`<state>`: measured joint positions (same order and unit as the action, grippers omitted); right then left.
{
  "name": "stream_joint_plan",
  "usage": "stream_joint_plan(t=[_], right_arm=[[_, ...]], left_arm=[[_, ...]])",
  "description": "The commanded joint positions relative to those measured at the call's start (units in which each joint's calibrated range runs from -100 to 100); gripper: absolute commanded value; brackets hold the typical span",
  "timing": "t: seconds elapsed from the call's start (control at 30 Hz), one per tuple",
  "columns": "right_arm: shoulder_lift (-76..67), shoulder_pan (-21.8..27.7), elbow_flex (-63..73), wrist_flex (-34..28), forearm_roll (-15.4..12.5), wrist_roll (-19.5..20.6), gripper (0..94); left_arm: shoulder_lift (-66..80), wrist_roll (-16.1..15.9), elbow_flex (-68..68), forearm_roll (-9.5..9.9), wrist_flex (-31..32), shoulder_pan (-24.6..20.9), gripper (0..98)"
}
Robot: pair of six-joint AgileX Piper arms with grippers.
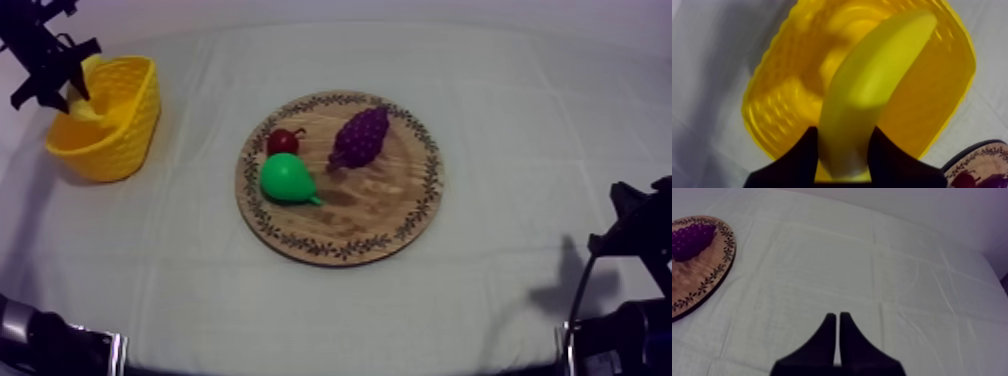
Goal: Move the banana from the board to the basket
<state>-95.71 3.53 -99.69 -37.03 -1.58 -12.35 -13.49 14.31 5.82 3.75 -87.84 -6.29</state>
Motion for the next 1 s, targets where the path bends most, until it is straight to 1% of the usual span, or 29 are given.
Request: stream_joint_plan(t=[0.0,0.17,0.3,0.37,0.53,0.63,0.7,0.83,0.97], right_arm=[[-0.04,-0.02,0.03,0.02,-0.01,0.0,0.6],[-0.04,-0.01,0.03,0.02,-0.01,0.01,0.6],[-0.04,0.05,0.03,0.02,-0.01,0.01,0.6],[-0.04,0.08,0.03,0.02,-0.01,0.01,0.6],[-0.04,0.13,0.03,0.02,-0.01,0.01,0.6],[-0.04,0.14,0.03,0.02,-0.01,0.01,0.6],[-0.04,0.14,0.03,0.02,-0.01,0.01,0.6],[-0.04,0.14,0.03,0.02,-0.01,0.01,0.6],[-0.04,0.14,0.03,0.02,-0.01,0.01,0.6]], left_arm=[[0.19,-0.35,1.02,-0.07,0.48,0.03,41.5],[0.46,-1.13,2.95,-0.34,1.9,0.77,45.9],[0.69,-1.49,4.0,-0.65,3.04,1.37,46.9],[1.3,-1.51,4.83,-0.71,3.93,1.71,43.1],[6.18,-1.87,8.66,-1.32,7.11,1.87,25.6],[11.69,-2.98,11.76,-2.05,9.13,1.99,13.3],[16.48,-4.47,14.25,-2.95,10.98,2.35,6.6],[27.5,-7.93,20.26,-5.33,15.9,3.42,1.7],[38.93,-10.02,27.7,-6.88,20.97,4.92,0.5]])
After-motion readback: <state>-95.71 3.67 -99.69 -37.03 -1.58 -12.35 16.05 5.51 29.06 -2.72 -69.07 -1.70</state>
